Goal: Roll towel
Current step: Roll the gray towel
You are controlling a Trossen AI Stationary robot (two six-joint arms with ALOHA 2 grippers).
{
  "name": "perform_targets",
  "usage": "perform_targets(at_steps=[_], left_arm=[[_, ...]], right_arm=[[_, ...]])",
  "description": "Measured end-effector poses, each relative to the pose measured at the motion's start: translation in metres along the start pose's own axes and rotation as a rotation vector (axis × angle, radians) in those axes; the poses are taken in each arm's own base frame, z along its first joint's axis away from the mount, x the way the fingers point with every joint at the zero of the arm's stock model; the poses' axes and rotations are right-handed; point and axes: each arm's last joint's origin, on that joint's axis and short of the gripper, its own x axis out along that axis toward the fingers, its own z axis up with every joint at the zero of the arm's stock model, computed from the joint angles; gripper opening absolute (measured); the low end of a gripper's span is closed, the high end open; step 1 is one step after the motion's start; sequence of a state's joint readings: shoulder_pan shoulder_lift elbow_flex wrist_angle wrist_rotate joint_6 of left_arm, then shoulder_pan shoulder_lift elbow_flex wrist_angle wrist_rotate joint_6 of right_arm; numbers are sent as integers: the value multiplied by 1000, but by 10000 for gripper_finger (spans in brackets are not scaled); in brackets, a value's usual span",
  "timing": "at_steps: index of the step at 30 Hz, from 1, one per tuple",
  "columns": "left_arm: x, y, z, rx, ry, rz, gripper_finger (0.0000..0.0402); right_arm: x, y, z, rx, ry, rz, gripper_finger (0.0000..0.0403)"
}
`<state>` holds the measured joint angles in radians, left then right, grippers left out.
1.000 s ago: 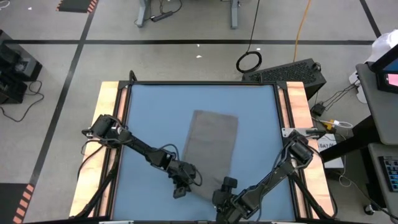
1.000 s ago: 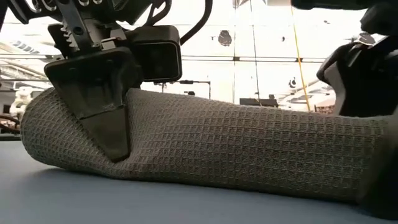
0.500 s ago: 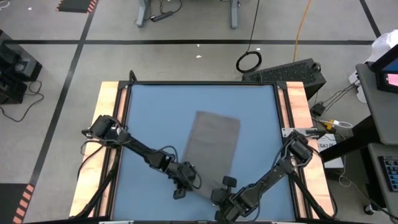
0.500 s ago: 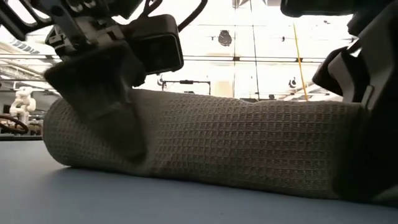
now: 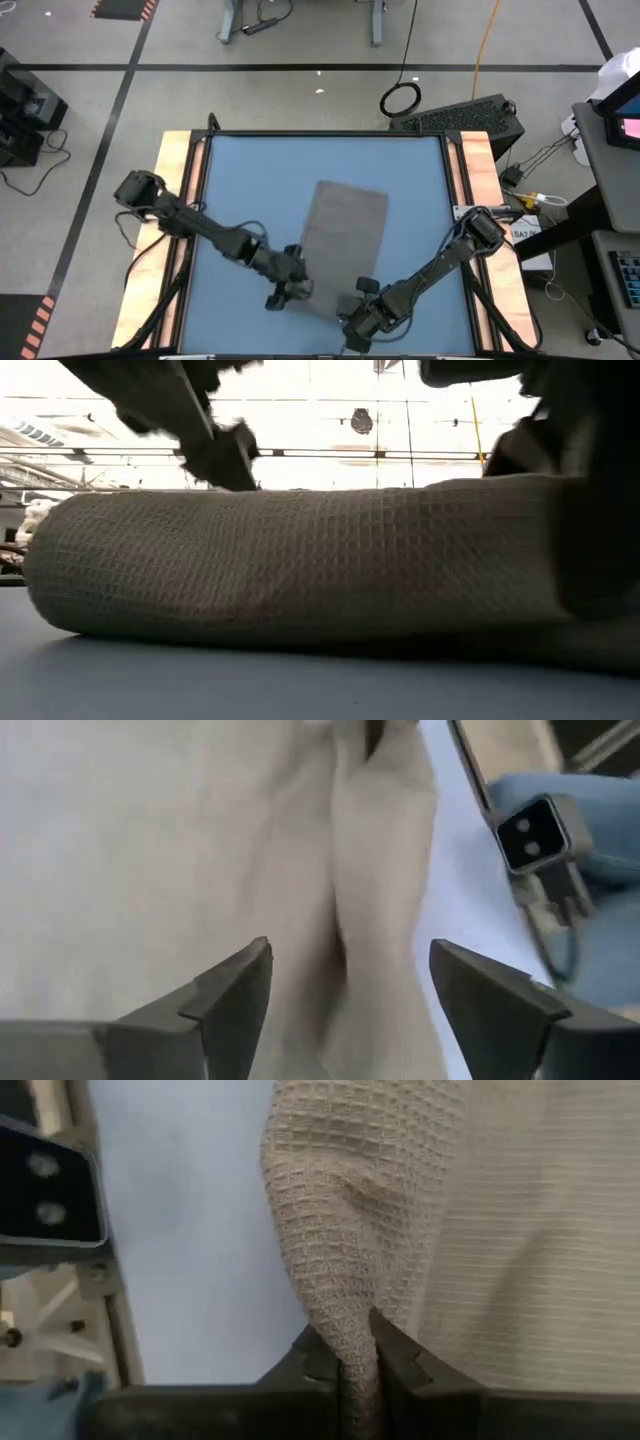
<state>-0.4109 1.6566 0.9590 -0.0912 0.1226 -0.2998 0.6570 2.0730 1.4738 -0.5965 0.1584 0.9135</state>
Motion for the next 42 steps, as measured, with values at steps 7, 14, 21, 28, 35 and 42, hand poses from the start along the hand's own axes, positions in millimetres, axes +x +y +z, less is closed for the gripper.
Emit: perform_targets(at_steps=[7,14,21,28,35,42], left_arm=[[16,-66,-19,227,-196,224,280],[45,-90,-56,344,-234,515,280],[66,-86,-72,363,-187,525,309],[68,-77,-72,341,-130,500,346],[70,-49,-65,212,-18,439,237],[66,-38,-51,140,36,219,30]], right_arm=[[-10,-23,26,-25,52,28,6],[-10,-25,31,-30,63,59,6],[-11,-22,27,-26,35,35,6],[-11,-21,28,-7,25,42,6],[-12,-15,25,-21,3,62,10],[-15,-3,11,-44,-42,26,57]])
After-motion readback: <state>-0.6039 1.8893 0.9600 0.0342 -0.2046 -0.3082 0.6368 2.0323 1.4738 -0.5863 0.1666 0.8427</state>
